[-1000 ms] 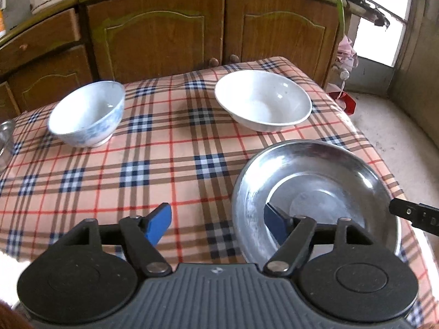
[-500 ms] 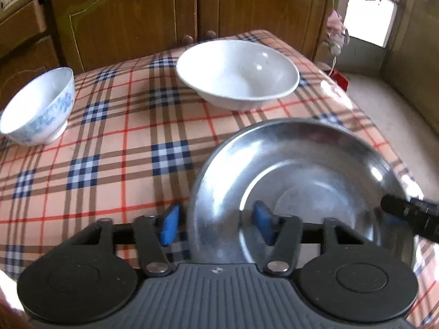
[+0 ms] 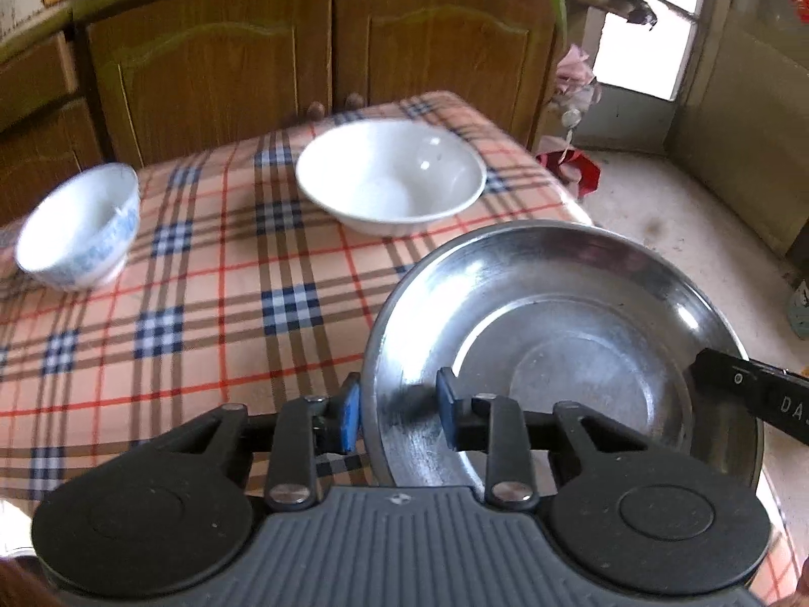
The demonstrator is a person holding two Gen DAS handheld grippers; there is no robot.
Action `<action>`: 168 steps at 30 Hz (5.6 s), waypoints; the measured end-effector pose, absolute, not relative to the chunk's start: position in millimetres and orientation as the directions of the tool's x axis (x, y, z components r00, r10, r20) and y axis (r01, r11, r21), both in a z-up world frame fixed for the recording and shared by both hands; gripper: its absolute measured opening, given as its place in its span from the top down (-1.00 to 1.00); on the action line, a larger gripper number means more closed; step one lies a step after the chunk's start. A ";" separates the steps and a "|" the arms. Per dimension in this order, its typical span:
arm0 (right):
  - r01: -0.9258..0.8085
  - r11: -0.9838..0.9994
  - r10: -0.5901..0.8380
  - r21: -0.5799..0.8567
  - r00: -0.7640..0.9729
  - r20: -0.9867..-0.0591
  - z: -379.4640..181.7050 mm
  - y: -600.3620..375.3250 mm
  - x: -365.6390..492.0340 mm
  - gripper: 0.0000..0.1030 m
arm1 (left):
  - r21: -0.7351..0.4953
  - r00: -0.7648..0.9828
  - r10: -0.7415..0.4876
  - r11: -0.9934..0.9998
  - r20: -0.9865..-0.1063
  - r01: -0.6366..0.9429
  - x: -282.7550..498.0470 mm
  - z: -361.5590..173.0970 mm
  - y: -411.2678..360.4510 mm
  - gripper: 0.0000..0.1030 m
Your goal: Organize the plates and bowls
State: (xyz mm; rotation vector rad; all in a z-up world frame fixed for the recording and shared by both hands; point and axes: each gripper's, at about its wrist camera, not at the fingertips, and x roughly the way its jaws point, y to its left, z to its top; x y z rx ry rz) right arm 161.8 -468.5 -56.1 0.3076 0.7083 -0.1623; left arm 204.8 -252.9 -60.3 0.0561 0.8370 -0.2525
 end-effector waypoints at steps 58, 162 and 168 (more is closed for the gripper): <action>0.299 0.938 -0.172 0.177 0.841 -0.513 55.5 -428.1 14.2 0.59 | 0.005 0.761 -0.274 0.940 -0.588 0.342 61.7 33.8 -221.0 0.40; 0.116 0.986 -0.026 0.120 0.820 -0.572 26.0 -353.5 15.4 0.56 | 0.021 0.774 -0.135 0.982 -0.619 0.189 34.0 12.0 -146.4 0.39; 0.094 0.989 -0.010 0.115 0.815 -0.579 23.8 -343.5 15.7 0.56 | 0.019 0.770 -0.122 0.985 -0.626 0.172 31.6 9.1 -138.3 0.39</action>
